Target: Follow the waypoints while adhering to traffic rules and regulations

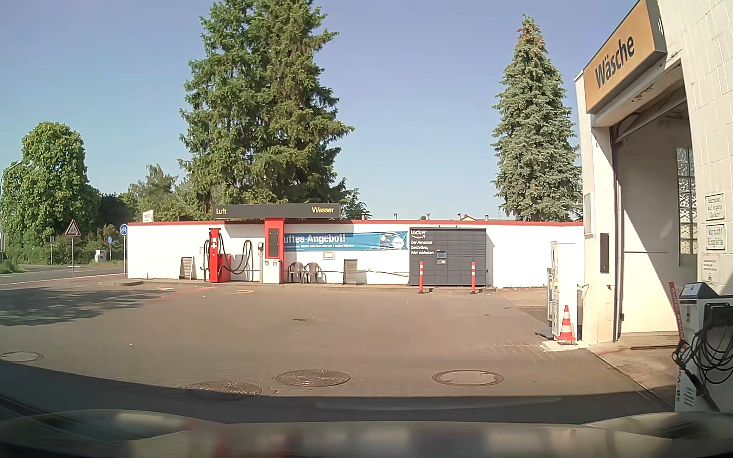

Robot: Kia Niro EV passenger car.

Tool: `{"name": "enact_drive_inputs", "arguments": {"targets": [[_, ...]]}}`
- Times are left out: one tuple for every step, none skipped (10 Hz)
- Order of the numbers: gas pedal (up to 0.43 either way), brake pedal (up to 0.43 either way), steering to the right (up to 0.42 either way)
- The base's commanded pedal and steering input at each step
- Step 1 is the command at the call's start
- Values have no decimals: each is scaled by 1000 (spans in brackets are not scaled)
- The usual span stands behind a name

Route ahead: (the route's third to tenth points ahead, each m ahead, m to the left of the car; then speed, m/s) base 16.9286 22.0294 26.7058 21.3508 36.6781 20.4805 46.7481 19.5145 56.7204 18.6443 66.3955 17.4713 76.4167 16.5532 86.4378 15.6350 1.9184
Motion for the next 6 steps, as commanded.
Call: {"name": "enact_drive_inputs", "arguments": {"targets": [[110, 30, -290], [110, 30, -336], [110, 30, -364], [98, 37, -392], [98, 30, -405], [98, 30, -408]]}}
